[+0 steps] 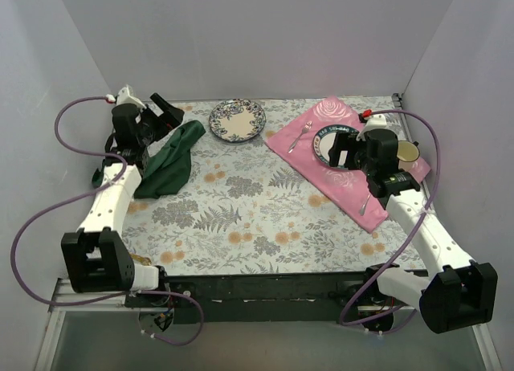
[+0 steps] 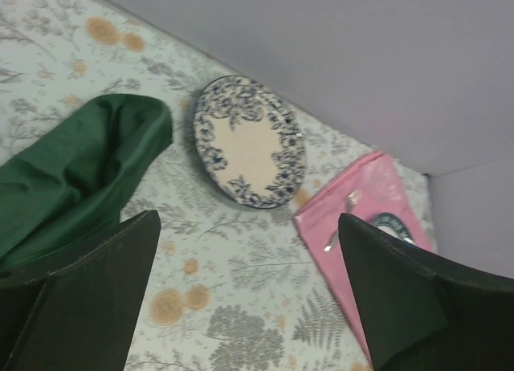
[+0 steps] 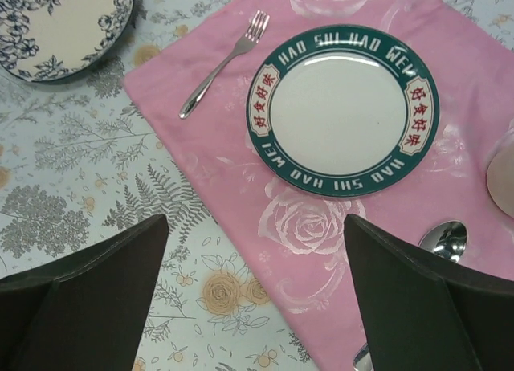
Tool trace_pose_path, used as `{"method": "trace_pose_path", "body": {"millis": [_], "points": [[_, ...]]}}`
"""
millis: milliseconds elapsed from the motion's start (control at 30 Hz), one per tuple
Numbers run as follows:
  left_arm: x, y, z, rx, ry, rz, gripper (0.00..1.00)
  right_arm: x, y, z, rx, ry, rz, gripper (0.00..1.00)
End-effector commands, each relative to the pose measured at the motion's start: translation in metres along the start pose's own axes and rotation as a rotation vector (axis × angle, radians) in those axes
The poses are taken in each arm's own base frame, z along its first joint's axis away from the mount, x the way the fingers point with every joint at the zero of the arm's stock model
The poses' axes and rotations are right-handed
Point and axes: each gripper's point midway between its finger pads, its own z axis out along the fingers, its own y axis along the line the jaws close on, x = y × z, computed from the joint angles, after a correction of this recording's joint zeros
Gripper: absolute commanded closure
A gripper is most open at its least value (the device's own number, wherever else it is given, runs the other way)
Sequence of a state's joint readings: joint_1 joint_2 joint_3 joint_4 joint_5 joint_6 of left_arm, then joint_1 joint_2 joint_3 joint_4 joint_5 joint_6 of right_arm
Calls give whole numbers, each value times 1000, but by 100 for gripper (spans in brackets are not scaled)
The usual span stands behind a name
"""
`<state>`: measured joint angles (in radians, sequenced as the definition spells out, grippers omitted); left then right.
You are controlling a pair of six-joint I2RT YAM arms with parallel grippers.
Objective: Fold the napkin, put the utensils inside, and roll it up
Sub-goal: Move the napkin to the centre of the board
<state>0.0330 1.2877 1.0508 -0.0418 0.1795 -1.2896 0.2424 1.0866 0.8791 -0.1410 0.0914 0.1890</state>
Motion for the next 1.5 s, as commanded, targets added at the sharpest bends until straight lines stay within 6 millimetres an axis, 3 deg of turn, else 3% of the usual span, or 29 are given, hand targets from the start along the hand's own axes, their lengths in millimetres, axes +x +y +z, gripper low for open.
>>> {"method": "trace_pose_path", "body": {"millis": [0, 67, 100, 167, 200, 400, 633, 667, 733, 800, 900, 967, 1033, 1067, 1100, 1133, 1200, 1233, 1300, 1333, 1367, 1433, 1467], "points": [[50, 62, 36, -321, 228, 192, 14, -12, 1, 3, 10, -2, 8, 1], [68, 76, 49, -411, 268, 335, 15, -16, 5, 3, -10, -6, -2, 1], [77, 92, 58, -466, 286, 369, 15, -16, 7, 3, -21, -4, -14, 1], [84, 106, 67, -501, 313, 423, 13, -15, 13, 3, -57, -3, -28, 1], [94, 114, 81, -502, 348, 443, 12, -12, 14, 4, -65, 1, -46, 1], [109, 140, 111, -574, 380, 465, 14, 7, 23, 9, -126, 65, -70, 1], [104, 149, 118, -621, 338, 481, 42, 20, 42, 15, -193, 86, -60, 1], [104, 150, 120, -623, 339, 483, 58, 23, 47, 17, -207, 98, -64, 1], [106, 149, 119, -620, 346, 468, 74, 26, 53, 21, -220, 112, -68, 1], [106, 142, 112, -608, 354, 431, 88, 28, 64, 25, -234, 127, -79, 1], [103, 126, 94, -581, 352, 353, 100, 33, 82, 29, -261, 145, -100, 1], [108, 112, 80, -554, 372, 279, 100, 42, 95, 35, -272, 177, -113, 1], [117, 90, 49, -480, 418, 235, 100, 40, 107, 38, -283, 188, -116, 1], [127, 73, 36, -443, 429, 221, 100, 49, 117, 42, -293, 218, -122, 1], [147, 74, 19, -439, 467, 223, 100, 47, 123, 44, -300, 221, -108, 1], [143, 53, 0, -386, 441, 212, 100, 50, 127, 46, -303, 233, -103, 1], [178, 23, -25, -308, 499, 175, 100, 61, 142, 50, -346, 269, -85, 1], [198, 24, -45, -290, 543, 153, 100, 64, 149, 51, -380, 278, -78, 1], [236, -1, -70, -182, 658, 99, 92, 75, 156, 52, -414, 309, -73, 1], [254, 3, -83, -172, 707, 95, 81, 80, 158, 51, -433, 322, -83, 1], [265, -19, -97, -68, 747, 97, 61, 86, 163, 49, -467, 339, -91, 1], [271, -32, -111, -11, 764, 127, 41, 99, 163, 47, -490, 363, -107, 1], [265, -44, -120, 39, 741, 147, 18, 105, 169, 44, -530, 374, -120, 1]]}}
